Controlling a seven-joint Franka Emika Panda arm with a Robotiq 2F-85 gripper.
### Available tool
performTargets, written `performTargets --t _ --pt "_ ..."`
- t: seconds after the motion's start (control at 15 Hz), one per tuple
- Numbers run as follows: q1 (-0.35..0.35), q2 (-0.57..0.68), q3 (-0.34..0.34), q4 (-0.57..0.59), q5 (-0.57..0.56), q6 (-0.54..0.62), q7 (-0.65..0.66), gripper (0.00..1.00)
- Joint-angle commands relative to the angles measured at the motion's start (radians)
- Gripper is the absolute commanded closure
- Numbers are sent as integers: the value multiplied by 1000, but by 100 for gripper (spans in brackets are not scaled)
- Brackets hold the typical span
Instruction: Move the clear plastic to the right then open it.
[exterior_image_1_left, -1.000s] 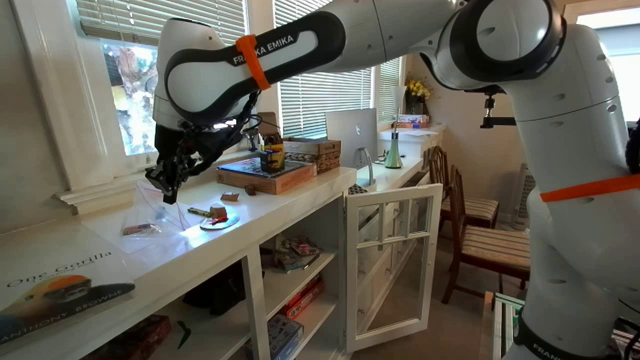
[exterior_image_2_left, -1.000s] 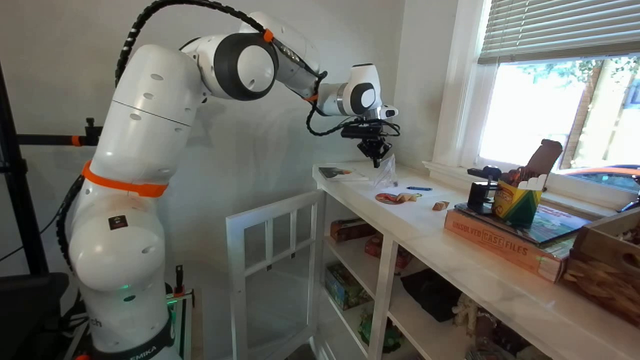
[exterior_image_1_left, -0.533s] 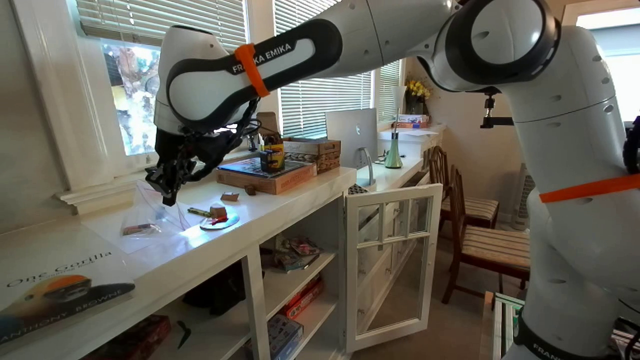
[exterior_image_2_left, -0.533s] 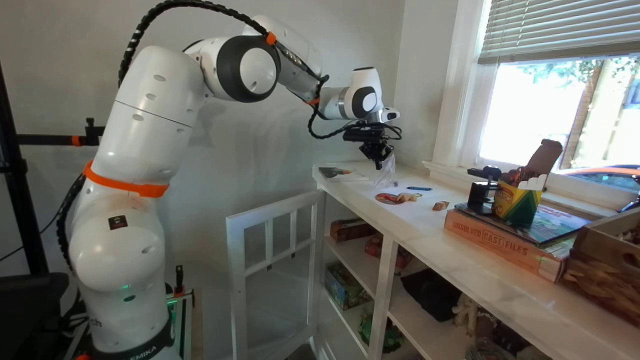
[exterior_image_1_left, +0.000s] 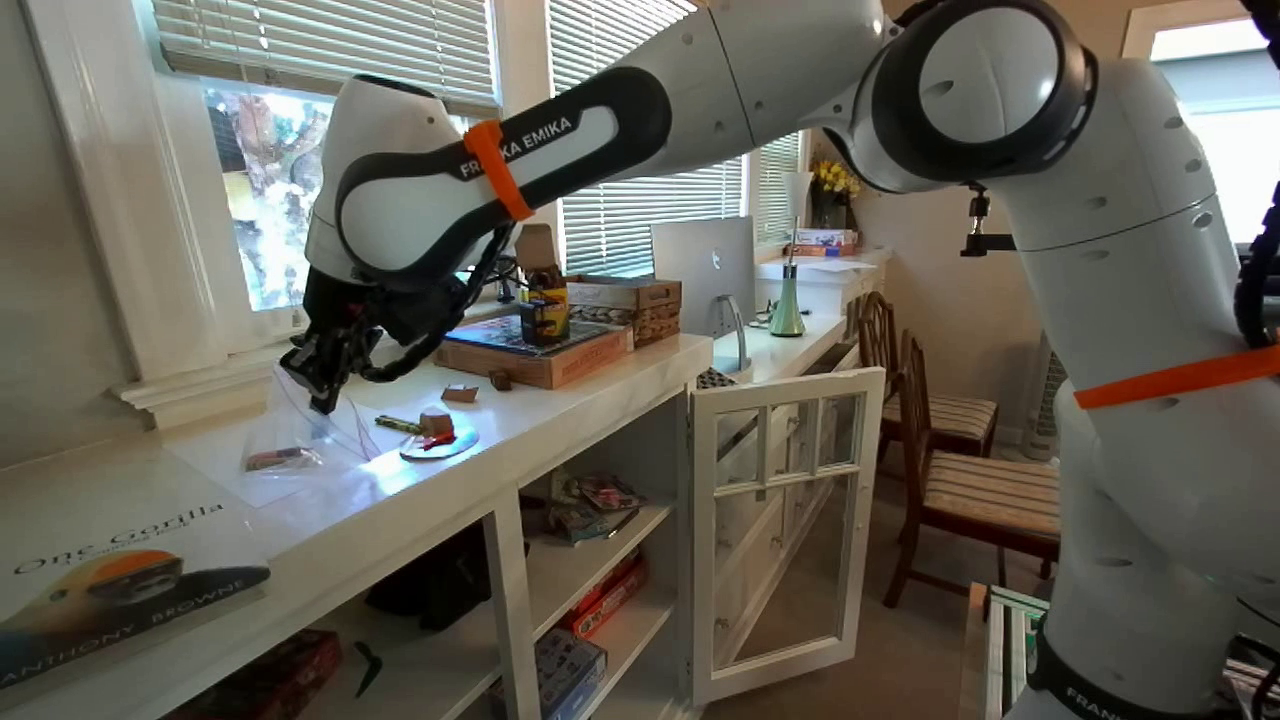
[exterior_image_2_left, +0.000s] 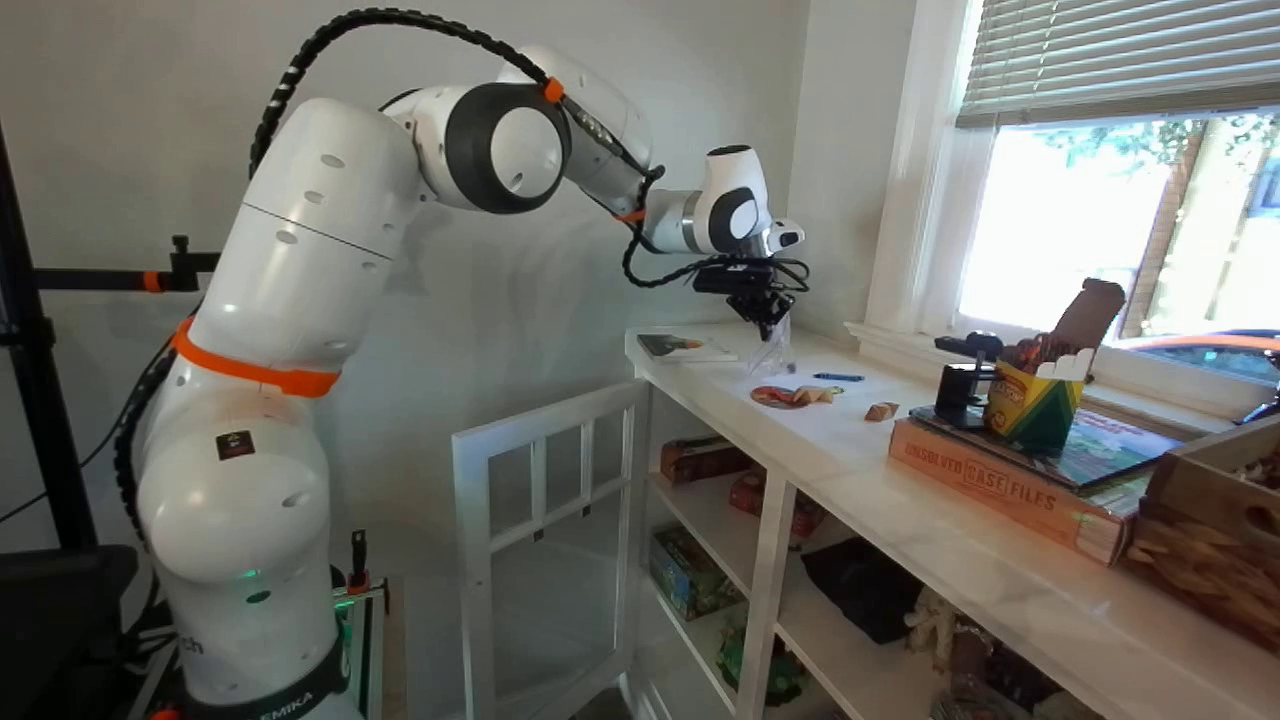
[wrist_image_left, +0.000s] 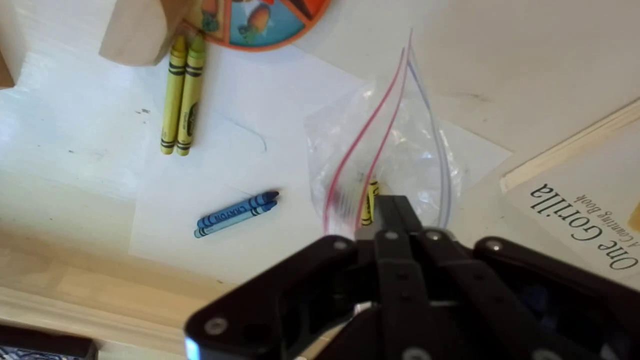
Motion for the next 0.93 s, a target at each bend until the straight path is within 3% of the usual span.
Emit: performTargets --t 0.0,0.2,0.27,0.33,0.87 --pt "-7 8 4 -19 0 51 19 100" --pt "-4 13 0 -18 -4 66 32 100" --pt "-2 13 -3 -19 -6 67 41 74" --pt "-2 15 -2 -18 -6 67 41 74" --pt "-4 20 -4 -11 -4 67 50 14"
